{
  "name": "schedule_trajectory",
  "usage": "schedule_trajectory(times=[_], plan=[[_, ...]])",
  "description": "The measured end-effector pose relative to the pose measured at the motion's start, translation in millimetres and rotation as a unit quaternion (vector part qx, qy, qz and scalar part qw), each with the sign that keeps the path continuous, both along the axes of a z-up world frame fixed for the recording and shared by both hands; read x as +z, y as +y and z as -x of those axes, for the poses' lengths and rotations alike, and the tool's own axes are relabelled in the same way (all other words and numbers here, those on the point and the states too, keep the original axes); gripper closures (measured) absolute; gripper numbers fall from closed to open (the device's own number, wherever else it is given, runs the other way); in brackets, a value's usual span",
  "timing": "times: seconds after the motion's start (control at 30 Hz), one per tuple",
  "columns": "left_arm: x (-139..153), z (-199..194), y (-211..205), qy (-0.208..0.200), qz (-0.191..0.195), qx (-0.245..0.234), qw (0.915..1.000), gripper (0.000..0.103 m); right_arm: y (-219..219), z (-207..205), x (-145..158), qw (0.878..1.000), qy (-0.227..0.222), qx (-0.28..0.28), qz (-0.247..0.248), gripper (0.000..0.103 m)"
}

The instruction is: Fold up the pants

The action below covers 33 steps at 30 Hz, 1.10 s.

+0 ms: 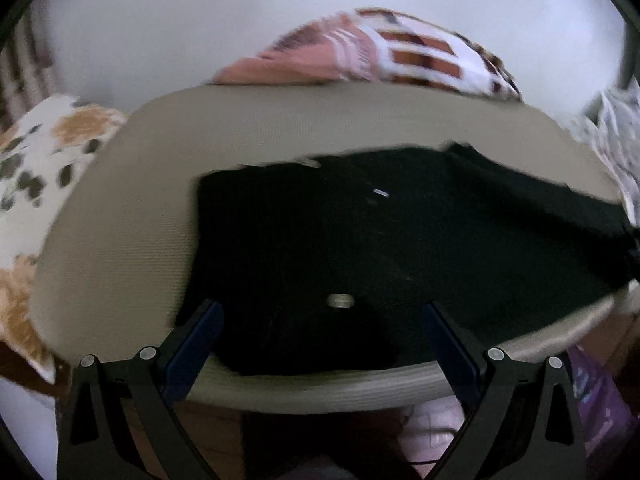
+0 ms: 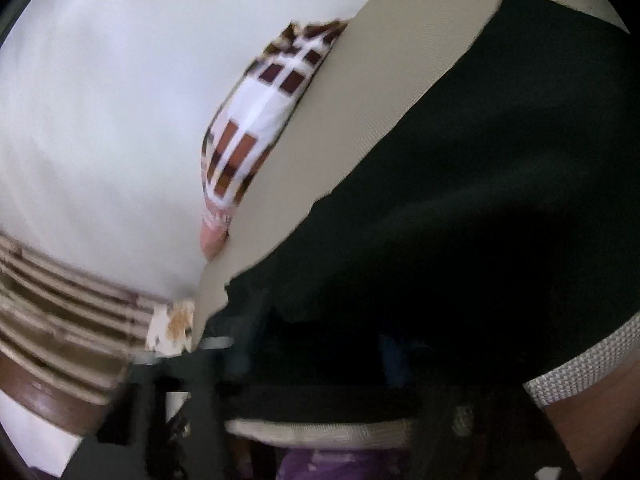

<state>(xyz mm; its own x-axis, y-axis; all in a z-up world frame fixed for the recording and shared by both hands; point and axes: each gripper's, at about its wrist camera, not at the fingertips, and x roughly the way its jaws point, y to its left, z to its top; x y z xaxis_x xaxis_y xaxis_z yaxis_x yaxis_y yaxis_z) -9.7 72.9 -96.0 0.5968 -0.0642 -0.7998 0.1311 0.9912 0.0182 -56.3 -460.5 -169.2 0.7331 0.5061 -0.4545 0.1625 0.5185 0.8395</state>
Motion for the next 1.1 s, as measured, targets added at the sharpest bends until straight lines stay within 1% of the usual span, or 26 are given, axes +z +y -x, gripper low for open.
schedule_trajectory(times=[0.03,0.07,0.1,0.13,0.17,0.23,0.3,0.37,0.4,0.43,0.5,0.53,0.57,0.6,0.67,0.77,0.8,0.83,0.87,0.9,0.93,1.0,1.1], plan=[[6,2,16,-0.007,0.010,0.020,0.9997,0.005,0,2,2,1.000,-0.001,0.004,-0.002,0.069],[10,3,29,-0.009,0.020,0.036,0.9991,0.005,1,6,5,1.000,-0.011,0.010,-0.011,0.085],[15,3,46,-0.009,0.034,0.056,0.9978,0.005,3,7,6,1.000,-0.017,0.018,-0.019,0.091],[18,4,65,-0.003,0.059,0.076,0.9954,0.005,5,8,9,0.999,-0.021,0.022,-0.018,0.091],[18,4,82,0.008,0.085,0.091,0.9922,0.005,8,9,11,1.000,-0.023,0.020,-0.006,0.091],[14,7,115,0.034,0.127,0.126,0.9833,0.005,10,8,10,1.000,-0.020,0.019,0.010,0.091],[7,11,135,0.057,0.158,0.144,0.9752,0.008,9,7,5,1.000,-0.012,0.018,0.002,0.091],[0,14,145,0.074,0.197,0.144,0.9669,0.015,10,7,0,1.000,-0.008,0.020,-0.010,0.090],[-3,14,145,0.083,0.213,0.141,0.9631,0.024,10,6,-2,1.000,-0.005,0.021,-0.013,0.088],[-7,12,143,0.095,0.232,0.134,0.9587,0.027,10,6,-3,1.000,-0.004,0.021,-0.017,0.087],[-13,7,134,0.116,0.261,0.118,0.9510,0.027,10,4,-6,0.999,0.002,0.020,-0.026,0.076],[-18,3,127,0.131,0.270,0.109,0.9476,0.027,9,5,-8,0.999,0.005,0.019,-0.028,0.074],[-24,-1,120,0.151,0.271,0.101,0.9453,0.027,9,5,-9,0.999,0.006,0.017,-0.031,0.072],[-28,-4,116,0.159,0.271,0.098,0.9443,0.027,9,6,-9,0.999,0.006,0.016,-0.034,0.072],[-31,-9,110,0.162,0.272,0.093,0.9441,0.027,9,6,-7,0.999,0.003,0.015,-0.036,0.072],[-40,-20,97,0.176,0.260,0.077,0.9464,0.027,9,6,-4,0.999,-0.001,0.017,-0.032,0.070],[-41,-22,93,0.176,0.258,0.072,0.9472,0.030,9,6,-4,0.999,0.000,0.016,-0.034,0.070],[-39,-23,89,0.172,0.251,0.068,0.9501,0.052,9,5,-4,0.999,0.001,0.017,-0.035,0.069],[-37,-24,85,0.172,0.221,0.068,0.9575,0.053,9,5,-4,0.999,0.004,0.017,-0.037,0.069],[-36,-25,85,0.171,0.221,0.070,0.9576,0.057,8,6,-3,0.999,0.007,0.016,-0.038,0.069],[-35,-25,89,0.171,0.228,0.080,0.9553,0.062,8,6,-3,0.999,0.008,0.015,-0.039,0.068],[-29,-26,96,0.171,0.237,0.098,0.9514,0.067,5,9,-4,0.999,0.009,0.012,-0.045,0.066],[0,-27,99,0.136,0.227,0.097,0.9593,0.071,-5,17,-8,0.997,0.010,-0.006,-0.076,0.063]])
